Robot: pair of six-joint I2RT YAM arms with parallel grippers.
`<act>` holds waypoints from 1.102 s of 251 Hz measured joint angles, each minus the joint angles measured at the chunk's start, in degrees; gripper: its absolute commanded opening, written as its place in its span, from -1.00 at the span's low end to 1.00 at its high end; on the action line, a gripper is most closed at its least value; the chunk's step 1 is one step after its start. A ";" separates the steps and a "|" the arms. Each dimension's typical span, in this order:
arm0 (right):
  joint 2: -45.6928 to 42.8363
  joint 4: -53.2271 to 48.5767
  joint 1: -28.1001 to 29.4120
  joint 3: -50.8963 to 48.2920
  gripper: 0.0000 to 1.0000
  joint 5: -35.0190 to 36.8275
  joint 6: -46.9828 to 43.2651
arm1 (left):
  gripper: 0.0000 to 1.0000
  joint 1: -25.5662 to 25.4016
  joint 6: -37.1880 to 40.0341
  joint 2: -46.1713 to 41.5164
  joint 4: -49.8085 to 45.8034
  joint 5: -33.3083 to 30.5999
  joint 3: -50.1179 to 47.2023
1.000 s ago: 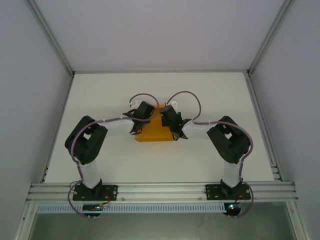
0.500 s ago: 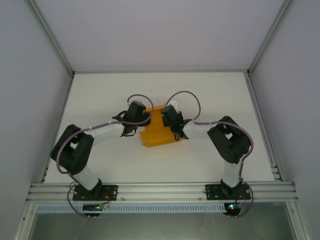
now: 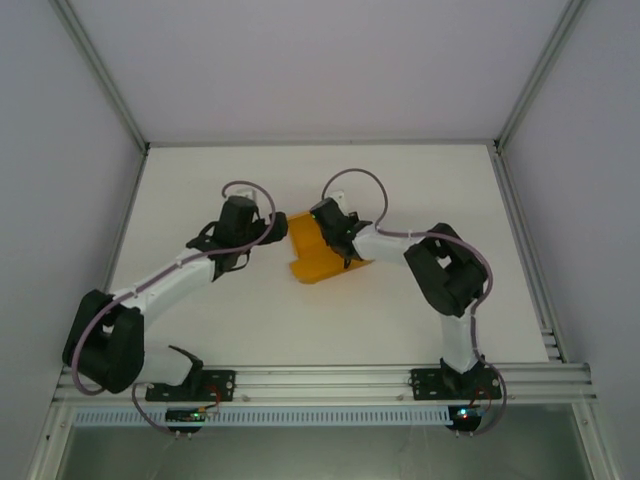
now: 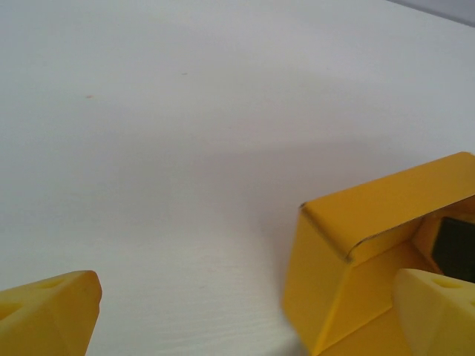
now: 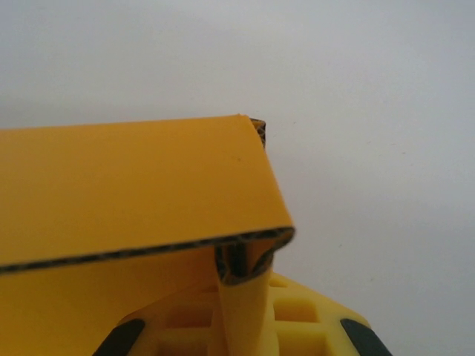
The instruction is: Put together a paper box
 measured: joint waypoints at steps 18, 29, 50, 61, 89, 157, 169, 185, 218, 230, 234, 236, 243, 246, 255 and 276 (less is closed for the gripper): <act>2.49 -4.15 0.04 4.07 -1.00 3.43 0.83 | 0.99 1.38 -0.50 -1.38 -0.68 -0.17 -1.79; 3.93 -6.60 0.09 6.23 -1.00 6.03 1.55 | 0.99 2.01 -0.81 -1.79 -1.25 -0.44 -2.45; 5.81 -9.64 0.44 8.98 -1.00 10.34 2.47 | 0.99 2.71 -1.03 -2.03 -1.88 -0.87 -2.89; 6.23 -10.27 0.70 9.55 -1.00 11.91 2.64 | 0.99 2.97 -1.05 -2.21 -2.14 -1.01 -2.97; 6.34 -10.56 1.64 9.86 -1.00 15.34 2.12 | 0.99 3.34 -1.16 -3.34 -2.58 -1.25 -3.26; -0.79 -0.72 0.76 1.84 -1.00 7.89 -12.83 | 0.99 3.72 -1.44 -6.58 -2.99 -0.96 -3.85; -3.43 0.37 0.68 0.00 -1.00 5.55 -19.65 | 0.99 3.74 -1.42 -7.45 -2.97 -0.76 -4.31; -6.21 -0.02 0.92 -1.44 -1.00 1.90 -29.18 | 0.99 3.98 -1.42 -8.74 -2.99 -0.52 -5.05; -10.34 -6.29 1.84 -1.86 -1.00 -6.80 -49.35 | 0.99 4.09 -1.40 -10.95 -3.04 -0.33 -6.40; -11.21 -9.05 2.12 -1.84 -1.00 -9.49 -55.43 | 0.99 4.22 -1.40 -11.67 -3.19 -0.33 -6.80; -11.43 -10.14 2.16 -1.79 -1.00 -10.34 -57.40 | 0.99 4.26 -1.38 -11.85 -3.23 -0.33 -6.91; -11.52 -10.56 2.19 -1.77 -1.00 -10.67 -58.31 | 0.99 4.31 -1.38 -11.96 -3.26 -0.35 -6.97; -11.67 -12.04 2.36 -1.66 -1.00 -11.87 -61.40 | 0.99 4.46 -1.31 -12.44 -3.37 -0.37 -7.28; -11.67 -12.48 2.45 -1.62 -1.00 -12.37 -62.53 | 0.99 4.50 -1.25 -12.63 -3.45 -0.35 -7.39; -11.67 -14.10 2.71 -1.38 -1.00 -13.97 -66.14 | 0.99 4.76 -1.20 -13.27 -3.76 -0.39 -7.72; -11.28 -17.92 3.45 -0.79 -1.00 -17.38 -74.01 | 0.99 5.55 -1.20 -14.73 -4.59 -0.76 -8.59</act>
